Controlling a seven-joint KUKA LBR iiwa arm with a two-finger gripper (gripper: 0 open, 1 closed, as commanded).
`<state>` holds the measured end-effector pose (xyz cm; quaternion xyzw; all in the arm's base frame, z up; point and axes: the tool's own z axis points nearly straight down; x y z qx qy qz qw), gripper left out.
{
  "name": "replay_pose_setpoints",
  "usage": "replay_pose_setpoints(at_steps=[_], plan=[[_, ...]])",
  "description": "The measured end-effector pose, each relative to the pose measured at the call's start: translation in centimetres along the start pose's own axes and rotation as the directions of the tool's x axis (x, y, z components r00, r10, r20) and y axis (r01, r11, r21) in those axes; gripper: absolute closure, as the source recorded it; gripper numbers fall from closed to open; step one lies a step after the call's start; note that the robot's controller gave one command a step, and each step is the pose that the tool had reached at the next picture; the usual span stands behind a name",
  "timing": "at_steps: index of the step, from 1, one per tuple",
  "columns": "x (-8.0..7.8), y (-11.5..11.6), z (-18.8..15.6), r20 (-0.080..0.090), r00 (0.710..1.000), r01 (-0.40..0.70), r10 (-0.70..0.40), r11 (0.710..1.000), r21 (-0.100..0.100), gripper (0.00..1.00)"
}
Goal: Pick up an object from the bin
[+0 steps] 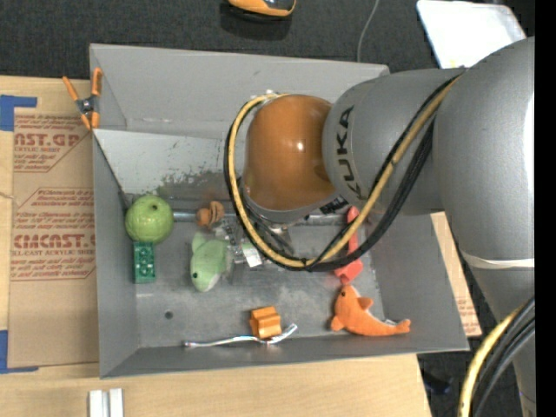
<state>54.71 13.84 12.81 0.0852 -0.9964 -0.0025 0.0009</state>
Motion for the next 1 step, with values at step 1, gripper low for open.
replay_pose_setpoints(at_steps=[1], plan=[[-0.12,0.07,-2.96,0.005,1.0,0.0,0.0,1.0,-0.001,1.0]])
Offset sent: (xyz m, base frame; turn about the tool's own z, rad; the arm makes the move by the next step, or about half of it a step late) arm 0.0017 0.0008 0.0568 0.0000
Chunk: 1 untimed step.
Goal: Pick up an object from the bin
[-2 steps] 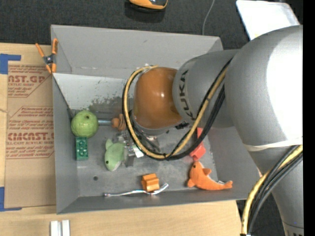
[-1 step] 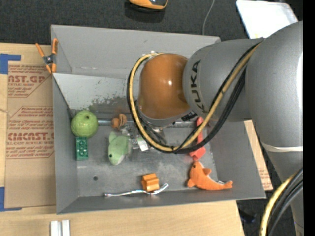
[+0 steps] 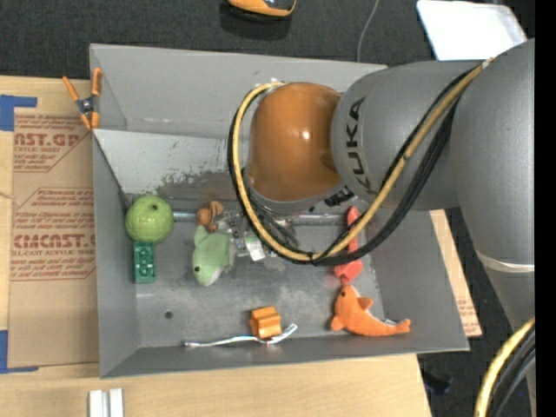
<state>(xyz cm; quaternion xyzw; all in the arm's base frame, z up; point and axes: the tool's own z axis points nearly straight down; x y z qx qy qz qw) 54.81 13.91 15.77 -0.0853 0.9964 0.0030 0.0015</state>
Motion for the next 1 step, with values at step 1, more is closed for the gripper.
replay_pose_setpoints(at_steps=[1], plan=[[-0.03,0.04,-1.88,0.001,1.0,0.0,0.0,1.0,0.0,1.0]])
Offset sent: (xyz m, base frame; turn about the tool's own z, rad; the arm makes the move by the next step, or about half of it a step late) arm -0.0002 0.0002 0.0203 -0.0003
